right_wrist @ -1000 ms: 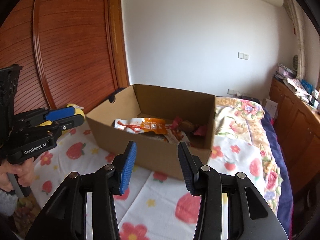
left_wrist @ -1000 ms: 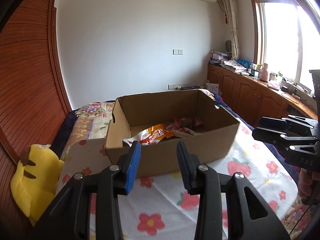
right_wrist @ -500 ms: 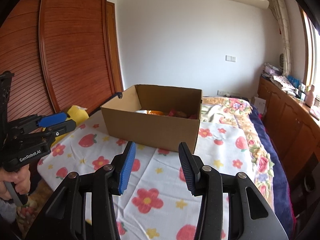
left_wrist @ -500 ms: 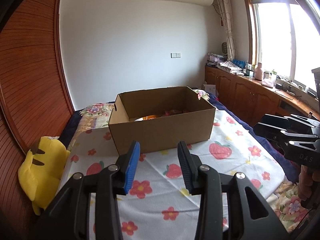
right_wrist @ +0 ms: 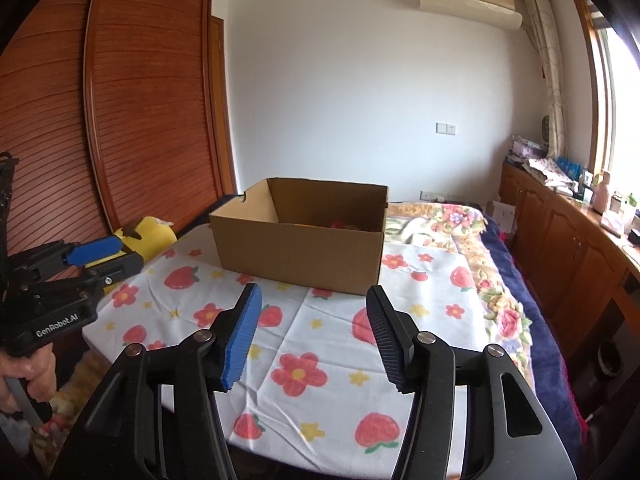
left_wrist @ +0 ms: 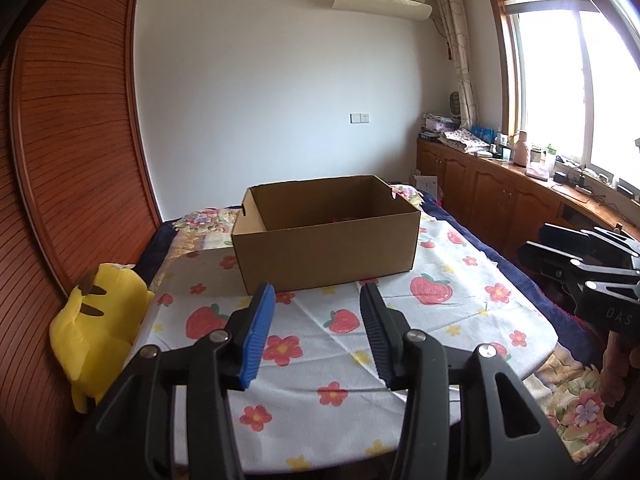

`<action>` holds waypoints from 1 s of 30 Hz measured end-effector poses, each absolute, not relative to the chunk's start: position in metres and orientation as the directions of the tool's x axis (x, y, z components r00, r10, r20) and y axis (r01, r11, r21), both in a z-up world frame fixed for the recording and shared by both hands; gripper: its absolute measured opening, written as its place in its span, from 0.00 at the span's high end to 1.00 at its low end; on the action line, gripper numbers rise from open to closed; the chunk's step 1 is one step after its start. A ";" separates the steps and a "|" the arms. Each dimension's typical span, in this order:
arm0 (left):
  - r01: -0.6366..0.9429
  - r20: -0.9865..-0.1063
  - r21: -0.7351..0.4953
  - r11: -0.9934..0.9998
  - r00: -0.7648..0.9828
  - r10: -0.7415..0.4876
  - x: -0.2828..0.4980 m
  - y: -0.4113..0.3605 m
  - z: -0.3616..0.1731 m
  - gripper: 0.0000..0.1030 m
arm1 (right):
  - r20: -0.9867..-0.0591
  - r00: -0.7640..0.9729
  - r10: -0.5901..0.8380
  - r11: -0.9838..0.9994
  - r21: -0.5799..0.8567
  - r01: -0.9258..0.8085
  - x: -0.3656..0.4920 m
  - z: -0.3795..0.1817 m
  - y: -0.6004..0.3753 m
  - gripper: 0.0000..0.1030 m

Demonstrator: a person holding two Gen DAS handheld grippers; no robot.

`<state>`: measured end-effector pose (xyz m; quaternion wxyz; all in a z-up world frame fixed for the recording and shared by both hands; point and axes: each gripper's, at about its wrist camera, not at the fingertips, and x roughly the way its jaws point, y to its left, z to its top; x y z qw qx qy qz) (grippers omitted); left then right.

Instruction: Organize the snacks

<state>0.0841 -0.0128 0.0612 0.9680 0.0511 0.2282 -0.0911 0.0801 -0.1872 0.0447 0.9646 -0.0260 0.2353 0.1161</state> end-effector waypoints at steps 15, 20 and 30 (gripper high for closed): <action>0.098 -0.419 0.036 0.995 0.905 -0.074 0.059 -0.003 0.045 0.31 | -0.447 0.878 0.171 0.982 0.001 -0.191 0.063 0.028 -0.182 0.16; 0.079 -0.422 0.037 0.996 0.905 -0.056 0.055 -0.003 0.041 0.24 | -0.451 0.878 0.161 0.984 0.010 -0.175 0.061 0.022 -0.183 0.12; 0.058 -0.361 0.052 0.997 0.932 -0.035 0.035 -0.005 0.044 0.01 | -0.446 0.883 0.144 0.988 0.013 -0.155 0.057 0.020 -0.185 0.09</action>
